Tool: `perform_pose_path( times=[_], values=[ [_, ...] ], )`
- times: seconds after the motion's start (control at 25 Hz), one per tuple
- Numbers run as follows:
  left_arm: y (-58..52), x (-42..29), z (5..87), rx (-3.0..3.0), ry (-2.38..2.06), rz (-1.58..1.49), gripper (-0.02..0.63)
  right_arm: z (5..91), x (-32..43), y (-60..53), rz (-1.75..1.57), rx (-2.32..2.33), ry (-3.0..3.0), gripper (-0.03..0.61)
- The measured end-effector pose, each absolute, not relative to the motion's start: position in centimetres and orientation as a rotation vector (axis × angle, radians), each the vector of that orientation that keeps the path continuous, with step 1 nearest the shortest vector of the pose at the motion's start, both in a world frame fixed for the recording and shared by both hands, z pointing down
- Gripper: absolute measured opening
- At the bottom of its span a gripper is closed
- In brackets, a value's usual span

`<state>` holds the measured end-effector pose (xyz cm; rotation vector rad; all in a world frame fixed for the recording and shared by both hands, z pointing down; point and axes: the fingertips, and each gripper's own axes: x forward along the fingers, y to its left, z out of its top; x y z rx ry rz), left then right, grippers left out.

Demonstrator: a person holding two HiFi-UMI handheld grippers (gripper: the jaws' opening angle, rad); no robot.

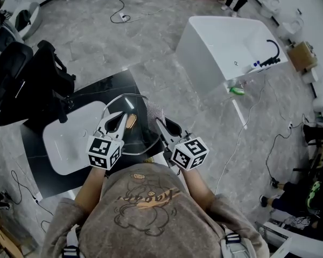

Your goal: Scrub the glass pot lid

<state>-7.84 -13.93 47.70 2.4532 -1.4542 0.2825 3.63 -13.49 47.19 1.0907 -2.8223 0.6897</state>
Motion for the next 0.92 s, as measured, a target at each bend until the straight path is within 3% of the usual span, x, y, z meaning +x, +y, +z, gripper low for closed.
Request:
perform_pose_path(
  times=[0.92],
  values=[
    [-13.2,-8.2,49.1,2.386,-1.450,0.308,0.018,47.6,1.4,-12.9,0.666,0.955,-2.824,0.075]
  ],
)
